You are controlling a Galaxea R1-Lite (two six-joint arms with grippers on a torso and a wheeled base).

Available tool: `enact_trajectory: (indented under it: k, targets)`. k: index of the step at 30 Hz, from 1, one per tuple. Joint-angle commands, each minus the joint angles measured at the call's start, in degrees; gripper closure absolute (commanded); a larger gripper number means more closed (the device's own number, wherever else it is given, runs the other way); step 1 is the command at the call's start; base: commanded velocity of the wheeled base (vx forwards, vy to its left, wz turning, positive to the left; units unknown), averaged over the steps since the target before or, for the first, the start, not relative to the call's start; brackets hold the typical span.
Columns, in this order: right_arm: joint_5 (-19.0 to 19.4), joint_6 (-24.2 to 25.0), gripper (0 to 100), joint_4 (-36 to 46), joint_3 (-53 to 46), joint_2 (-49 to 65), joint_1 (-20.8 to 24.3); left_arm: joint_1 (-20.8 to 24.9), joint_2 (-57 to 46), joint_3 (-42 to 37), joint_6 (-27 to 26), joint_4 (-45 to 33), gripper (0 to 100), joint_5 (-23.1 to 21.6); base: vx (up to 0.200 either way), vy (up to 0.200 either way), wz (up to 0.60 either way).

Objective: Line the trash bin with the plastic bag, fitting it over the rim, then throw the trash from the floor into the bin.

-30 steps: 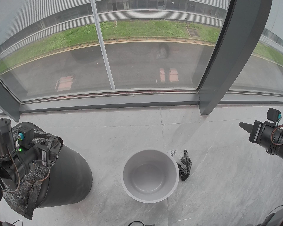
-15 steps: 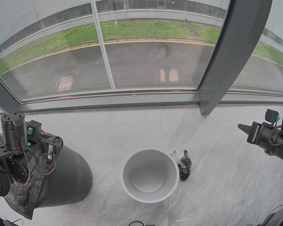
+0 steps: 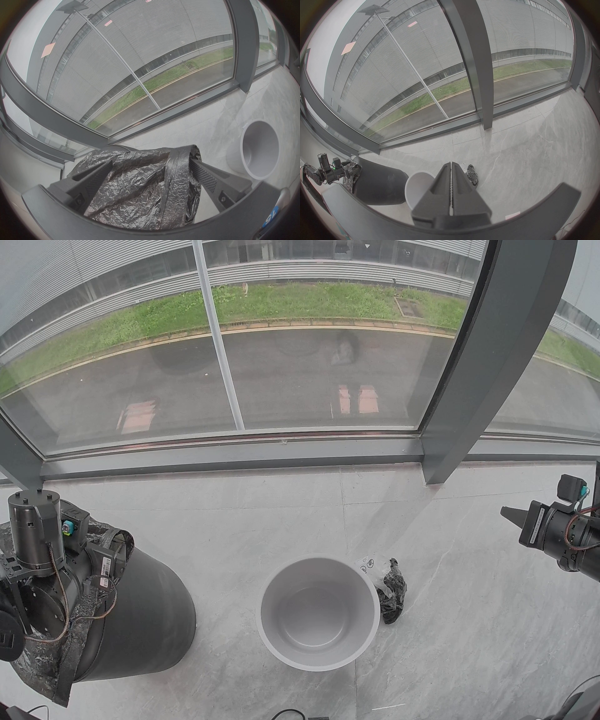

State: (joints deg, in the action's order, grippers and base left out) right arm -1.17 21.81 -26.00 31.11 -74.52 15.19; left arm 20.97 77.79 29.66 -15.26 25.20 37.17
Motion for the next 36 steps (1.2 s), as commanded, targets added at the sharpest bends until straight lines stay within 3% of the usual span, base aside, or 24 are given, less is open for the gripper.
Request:
enact_trajectory:
  k: [1,8,9,26,31,36]
  targets:
    - [0.03,0.08,100,-0.01,-0.08,-0.19,0.02,-0.49,0.52,-0.48,-0.21,0.03,0,0.27,0.0,0.0,0.0]
    - [0.03,0.08,100,-0.01,-0.08,-0.19,0.02,-0.58,1.93,0.31,-0.12,0.38,0,0.89,0.0,0.0,0.0]
    - [0.03,0.08,100,-0.01,-0.08,-0.1,0.02,-0.58,1.93,0.31,-0.12,0.38,100,1.06,0.0,0.0,0.0]
    - [-0.06,-0.1,100,-0.01,0.09,3.42,0.1,-0.58,-1.41,0.49,2.34,2.75,100,-1.66,0.0,0.0,0.0]
    - [-0.06,-0.63,100,-0.01,0.27,6.58,0.46,-1.19,-3.26,2.51,9.2,8.11,100,-5.44,0.0,0.0,0.0]
    - [-0.15,-1.33,100,-0.01,3.43,9.66,3.97,-2.07,-4.58,10.51,27.22,9.26,100,-10.89,0.0,0.0,0.0]
